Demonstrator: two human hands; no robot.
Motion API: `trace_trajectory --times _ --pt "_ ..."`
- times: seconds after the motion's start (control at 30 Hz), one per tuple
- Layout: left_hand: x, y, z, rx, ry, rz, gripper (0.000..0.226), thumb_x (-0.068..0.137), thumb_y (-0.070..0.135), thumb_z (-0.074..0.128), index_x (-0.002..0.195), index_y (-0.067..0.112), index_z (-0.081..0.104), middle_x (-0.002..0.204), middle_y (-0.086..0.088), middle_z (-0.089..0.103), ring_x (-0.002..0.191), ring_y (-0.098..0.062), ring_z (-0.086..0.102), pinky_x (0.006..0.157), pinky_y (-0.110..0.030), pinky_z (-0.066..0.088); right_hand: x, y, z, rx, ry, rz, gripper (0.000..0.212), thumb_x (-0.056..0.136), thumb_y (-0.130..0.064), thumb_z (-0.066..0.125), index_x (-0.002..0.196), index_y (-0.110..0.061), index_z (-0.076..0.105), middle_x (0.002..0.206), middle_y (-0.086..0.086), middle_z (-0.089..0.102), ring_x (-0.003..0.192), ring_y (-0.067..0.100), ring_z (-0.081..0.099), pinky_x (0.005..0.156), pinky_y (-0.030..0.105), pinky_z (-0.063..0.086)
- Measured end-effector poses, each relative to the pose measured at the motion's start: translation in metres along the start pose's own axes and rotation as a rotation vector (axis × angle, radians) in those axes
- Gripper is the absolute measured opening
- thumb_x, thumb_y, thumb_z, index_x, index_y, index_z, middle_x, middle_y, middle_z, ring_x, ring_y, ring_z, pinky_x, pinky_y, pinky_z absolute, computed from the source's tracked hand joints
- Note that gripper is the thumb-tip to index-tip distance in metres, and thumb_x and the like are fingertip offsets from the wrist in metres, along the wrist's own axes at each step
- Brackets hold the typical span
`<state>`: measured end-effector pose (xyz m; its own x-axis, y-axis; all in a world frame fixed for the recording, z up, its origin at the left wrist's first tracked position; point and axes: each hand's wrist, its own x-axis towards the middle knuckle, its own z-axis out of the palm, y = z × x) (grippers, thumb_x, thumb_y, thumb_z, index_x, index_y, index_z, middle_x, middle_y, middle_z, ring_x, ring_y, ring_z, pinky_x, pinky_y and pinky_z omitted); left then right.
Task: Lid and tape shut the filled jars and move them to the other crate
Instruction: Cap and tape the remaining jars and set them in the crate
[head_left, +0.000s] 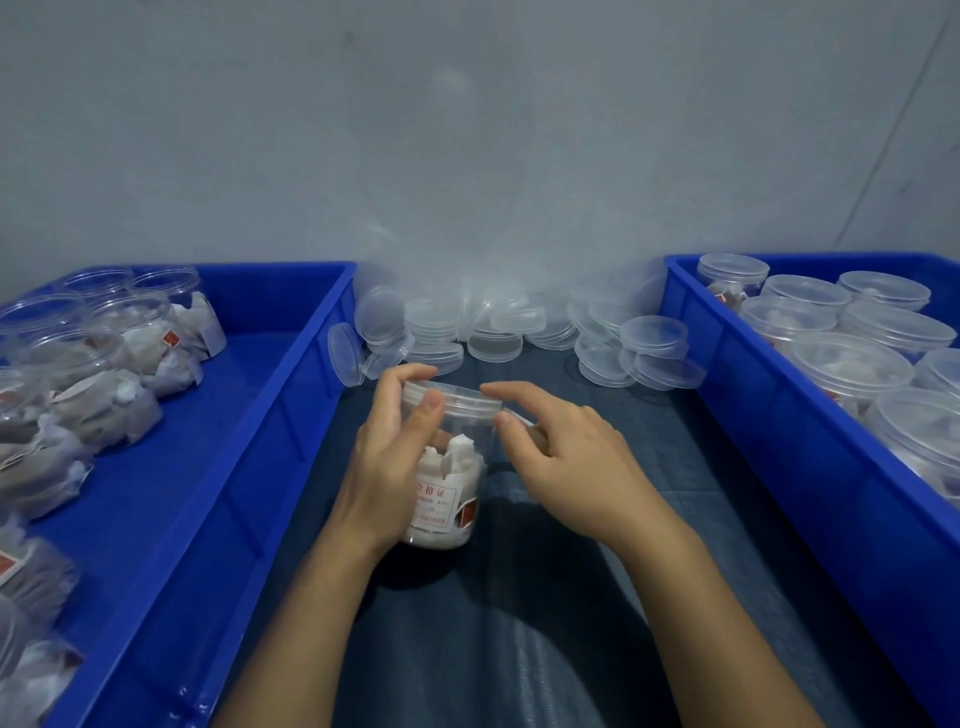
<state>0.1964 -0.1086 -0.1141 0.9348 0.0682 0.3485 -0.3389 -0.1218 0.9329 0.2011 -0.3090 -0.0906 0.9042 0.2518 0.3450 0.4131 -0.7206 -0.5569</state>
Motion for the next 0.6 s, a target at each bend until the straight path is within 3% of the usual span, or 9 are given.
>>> trace_trajectory --times 0.1,0.17,0.23,0.37,0.47,0.6 --pt "-0.002 -0.002 -0.002 0.018 -0.023 -0.031 0.042 0.098 0.064 0.050 0.134 0.044 0.055 0.104 -0.004 0.075 0.092 -0.026 0.075 0.084 -0.057 0.061 -0.001 0.001 0.000 0.025 -0.020 0.000 0.031 0.105 -0.047 0.043 0.134 -0.052 0.050 0.062 -0.028 0.054 0.076 0.012 0.052 0.079 0.041 0.048" --pt "-0.003 0.001 0.000 0.086 -0.009 -0.028 0.047 0.098 0.066 0.045 0.140 0.048 0.048 0.111 0.005 0.073 0.099 -0.020 0.074 0.088 -0.055 0.060 -0.001 0.001 0.001 0.037 -0.028 -0.001 0.030 0.106 -0.045 0.043 0.134 -0.048 0.052 0.064 -0.037 0.054 0.075 0.012 0.051 0.079 0.041 0.047" --pt "-0.005 0.005 0.003 0.215 0.082 0.025 0.051 0.096 0.068 0.042 0.140 0.043 0.046 0.119 0.011 0.066 0.109 -0.014 0.068 0.093 -0.050 0.057 -0.001 -0.001 0.001 0.042 -0.022 0.001 0.031 0.106 -0.044 0.042 0.135 -0.045 0.053 0.063 -0.032 0.055 0.076 0.014 0.054 0.081 0.042 0.048" --pt "-0.009 0.013 0.008 0.449 0.330 0.127 0.036 0.101 0.056 0.043 0.125 0.033 0.056 0.121 0.010 0.065 0.105 -0.007 0.063 0.089 -0.042 0.054 -0.001 -0.009 0.006 0.009 0.016 0.006 0.032 0.105 -0.045 0.041 0.134 -0.040 0.054 0.060 -0.017 0.053 0.082 0.022 0.061 0.082 0.044 0.049" --pt "-0.011 0.016 0.016 0.513 0.281 0.085 0.053 0.097 0.066 0.039 0.137 0.033 0.051 0.129 0.009 0.065 0.102 -0.002 0.058 0.087 -0.036 0.046 -0.002 -0.015 0.009 -0.015 0.011 -0.001 0.035 0.103 -0.049 0.035 0.133 -0.040 0.051 0.067 -0.014 0.056 0.087 0.027 0.063 0.083 0.045 0.048" --pt "-0.010 0.014 0.015 0.553 0.219 0.050 0.066 0.089 0.078 0.043 0.141 0.038 0.043 0.132 0.007 0.066 0.103 -0.011 0.063 0.084 -0.035 0.041 -0.003 -0.014 0.006 0.004 -0.019 -0.008 0.049 0.096 -0.051 0.028 0.139 -0.043 0.048 0.065 -0.013 0.053 0.087 0.027 0.062 0.086 0.047 0.048"
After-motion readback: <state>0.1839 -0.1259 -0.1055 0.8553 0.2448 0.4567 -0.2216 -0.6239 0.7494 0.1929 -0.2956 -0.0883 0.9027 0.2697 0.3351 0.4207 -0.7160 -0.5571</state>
